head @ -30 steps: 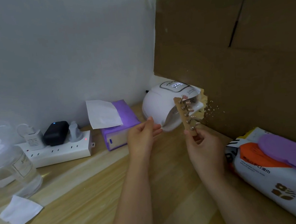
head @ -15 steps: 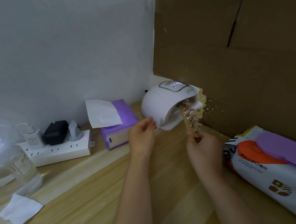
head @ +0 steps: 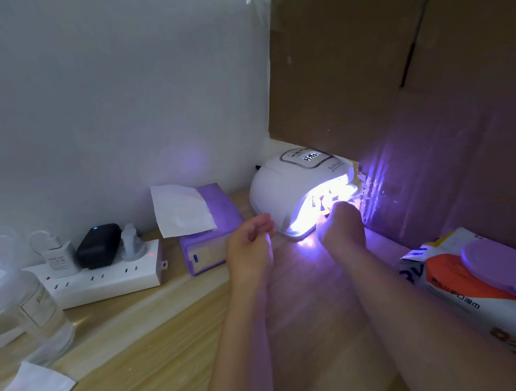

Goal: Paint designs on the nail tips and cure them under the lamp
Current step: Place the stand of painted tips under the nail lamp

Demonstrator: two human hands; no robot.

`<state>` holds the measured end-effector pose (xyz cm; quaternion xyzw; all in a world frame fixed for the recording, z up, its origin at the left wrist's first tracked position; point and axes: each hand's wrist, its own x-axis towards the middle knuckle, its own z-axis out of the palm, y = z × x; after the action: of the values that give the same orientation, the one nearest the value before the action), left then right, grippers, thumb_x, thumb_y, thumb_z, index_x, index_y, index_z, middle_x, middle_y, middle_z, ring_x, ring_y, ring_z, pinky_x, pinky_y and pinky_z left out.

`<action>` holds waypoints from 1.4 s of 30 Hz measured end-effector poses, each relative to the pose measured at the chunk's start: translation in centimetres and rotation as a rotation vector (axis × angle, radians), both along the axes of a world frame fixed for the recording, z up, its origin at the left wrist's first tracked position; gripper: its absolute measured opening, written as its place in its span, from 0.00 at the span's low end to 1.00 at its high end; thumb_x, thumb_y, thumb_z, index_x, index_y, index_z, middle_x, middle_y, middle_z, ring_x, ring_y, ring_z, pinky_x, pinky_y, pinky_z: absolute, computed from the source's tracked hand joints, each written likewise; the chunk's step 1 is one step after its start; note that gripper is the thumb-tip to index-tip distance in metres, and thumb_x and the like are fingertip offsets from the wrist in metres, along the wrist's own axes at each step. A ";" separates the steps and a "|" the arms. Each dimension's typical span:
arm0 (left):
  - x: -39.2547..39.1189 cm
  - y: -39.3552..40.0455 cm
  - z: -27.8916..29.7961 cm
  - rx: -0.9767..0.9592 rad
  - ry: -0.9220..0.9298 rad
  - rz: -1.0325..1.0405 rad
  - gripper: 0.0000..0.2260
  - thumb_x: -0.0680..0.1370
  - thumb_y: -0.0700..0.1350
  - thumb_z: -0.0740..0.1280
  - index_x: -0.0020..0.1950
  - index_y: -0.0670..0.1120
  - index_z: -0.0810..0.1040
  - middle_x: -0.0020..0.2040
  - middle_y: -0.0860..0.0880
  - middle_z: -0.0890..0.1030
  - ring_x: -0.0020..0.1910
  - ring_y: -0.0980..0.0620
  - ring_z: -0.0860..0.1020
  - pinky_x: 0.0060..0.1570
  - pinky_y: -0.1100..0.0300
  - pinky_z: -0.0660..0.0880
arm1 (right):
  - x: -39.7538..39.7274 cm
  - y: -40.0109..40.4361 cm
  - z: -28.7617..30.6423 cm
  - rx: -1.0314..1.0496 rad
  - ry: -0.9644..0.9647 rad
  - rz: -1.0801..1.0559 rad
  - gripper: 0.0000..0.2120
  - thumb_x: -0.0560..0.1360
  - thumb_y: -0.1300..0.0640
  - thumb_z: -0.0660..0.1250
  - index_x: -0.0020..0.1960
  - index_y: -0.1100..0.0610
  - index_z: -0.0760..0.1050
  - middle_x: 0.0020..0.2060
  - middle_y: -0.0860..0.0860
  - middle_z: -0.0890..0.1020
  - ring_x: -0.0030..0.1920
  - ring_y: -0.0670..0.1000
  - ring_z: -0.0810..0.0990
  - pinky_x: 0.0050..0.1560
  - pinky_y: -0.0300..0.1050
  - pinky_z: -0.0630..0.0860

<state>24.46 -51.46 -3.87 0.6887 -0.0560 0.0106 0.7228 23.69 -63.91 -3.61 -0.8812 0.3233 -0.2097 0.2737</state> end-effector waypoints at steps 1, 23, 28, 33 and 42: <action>0.1 0.0 0.0 -0.007 0.001 0.003 0.15 0.75 0.27 0.56 0.56 0.36 0.77 0.48 0.44 0.80 0.44 0.53 0.77 0.36 0.76 0.70 | 0.5 -0.1 0.1 -0.012 0.022 -0.004 0.10 0.76 0.66 0.60 0.55 0.68 0.74 0.56 0.63 0.76 0.56 0.60 0.76 0.51 0.46 0.72; 0.4 -0.3 -0.1 -0.068 0.059 -0.026 0.14 0.75 0.27 0.55 0.54 0.35 0.77 0.42 0.44 0.78 0.35 0.58 0.76 0.31 0.77 0.70 | 1.8 1.6 -0.6 0.278 -0.807 -0.094 0.09 0.74 0.72 0.53 0.51 0.66 0.68 0.49 0.60 0.72 0.49 0.58 0.72 0.41 0.35 0.61; 0.3 -0.3 0.0 -0.067 0.082 -0.031 0.13 0.75 0.28 0.56 0.53 0.35 0.77 0.42 0.43 0.79 0.32 0.60 0.76 0.29 0.76 0.69 | 2.3 1.4 3.4 -0.286 -0.641 0.022 0.17 0.72 0.69 0.55 0.56 0.60 0.77 0.51 0.60 0.74 0.53 0.60 0.72 0.46 0.48 0.65; 0.1 0.0 -0.1 -0.071 0.125 -0.042 0.14 0.76 0.29 0.56 0.53 0.38 0.78 0.41 0.45 0.79 0.34 0.57 0.76 0.25 0.74 0.68 | 4.6 -1.8 6.6 -0.310 -0.090 0.212 0.22 0.75 0.67 0.55 0.65 0.54 0.73 0.63 0.60 0.68 0.66 0.59 0.65 0.64 0.46 0.64; 0.0 0.0 0.0 -0.053 0.134 -0.053 0.15 0.76 0.29 0.54 0.53 0.38 0.78 0.41 0.45 0.79 0.33 0.57 0.76 0.23 0.74 0.67 | 5.2 -2.9 6.8 -0.454 0.084 0.310 0.22 0.75 0.67 0.55 0.66 0.55 0.72 0.64 0.60 0.67 0.64 0.59 0.69 0.61 0.46 0.66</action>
<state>24.43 -51.46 -3.89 0.6666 -0.0253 -0.0532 0.7431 28.89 -66.77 3.18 -0.9669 0.1403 -0.1956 0.0847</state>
